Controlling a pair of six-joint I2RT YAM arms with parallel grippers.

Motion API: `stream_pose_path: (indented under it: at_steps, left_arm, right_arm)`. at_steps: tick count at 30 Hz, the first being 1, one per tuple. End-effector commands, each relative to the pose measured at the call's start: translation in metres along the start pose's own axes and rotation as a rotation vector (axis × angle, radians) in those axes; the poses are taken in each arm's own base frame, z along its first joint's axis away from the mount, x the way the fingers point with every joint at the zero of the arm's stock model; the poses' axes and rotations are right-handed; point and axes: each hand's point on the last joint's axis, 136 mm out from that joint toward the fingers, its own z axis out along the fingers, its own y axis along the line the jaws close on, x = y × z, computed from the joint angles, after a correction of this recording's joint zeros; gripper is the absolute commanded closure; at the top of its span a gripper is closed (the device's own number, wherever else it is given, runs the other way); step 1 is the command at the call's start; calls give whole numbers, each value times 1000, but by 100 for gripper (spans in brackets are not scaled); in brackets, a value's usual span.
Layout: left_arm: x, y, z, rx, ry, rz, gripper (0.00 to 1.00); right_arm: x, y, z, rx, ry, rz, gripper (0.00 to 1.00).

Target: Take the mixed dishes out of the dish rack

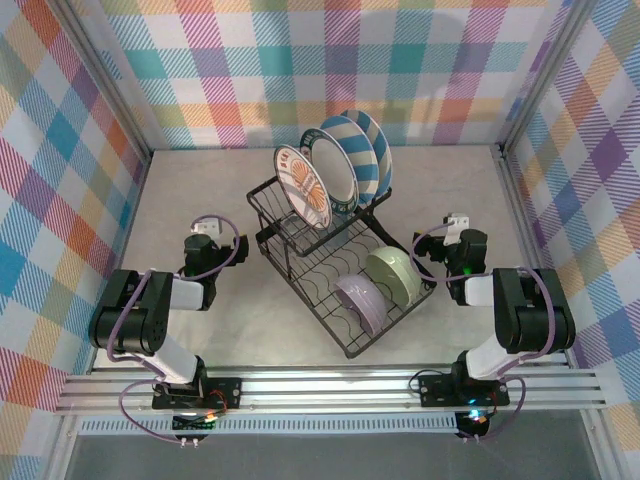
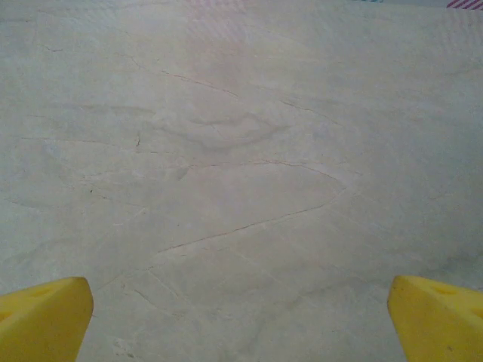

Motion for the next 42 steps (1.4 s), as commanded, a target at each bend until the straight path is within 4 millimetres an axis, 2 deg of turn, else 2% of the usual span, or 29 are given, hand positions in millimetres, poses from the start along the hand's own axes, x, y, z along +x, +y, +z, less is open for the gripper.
stream_pose_path:
  at_steps: [1,35,40,42]
  left_arm:
    - [-12,-1,3,12,-34,7,0]
    - [-12,3,3,-5,-36,-10,0]
    - [-26,17,-10,-80,-61,-44,0]
    - [-35,18,-15,-90,-74,-45,0]
  right_arm:
    - [-17,3,1,-6,-52,-20,1]
    - [-17,3,0,-8,-52,-17,1]
    - [-17,3,0,-8,-54,-18,1]
    - [-22,-11,-5,77,-73,18,1]
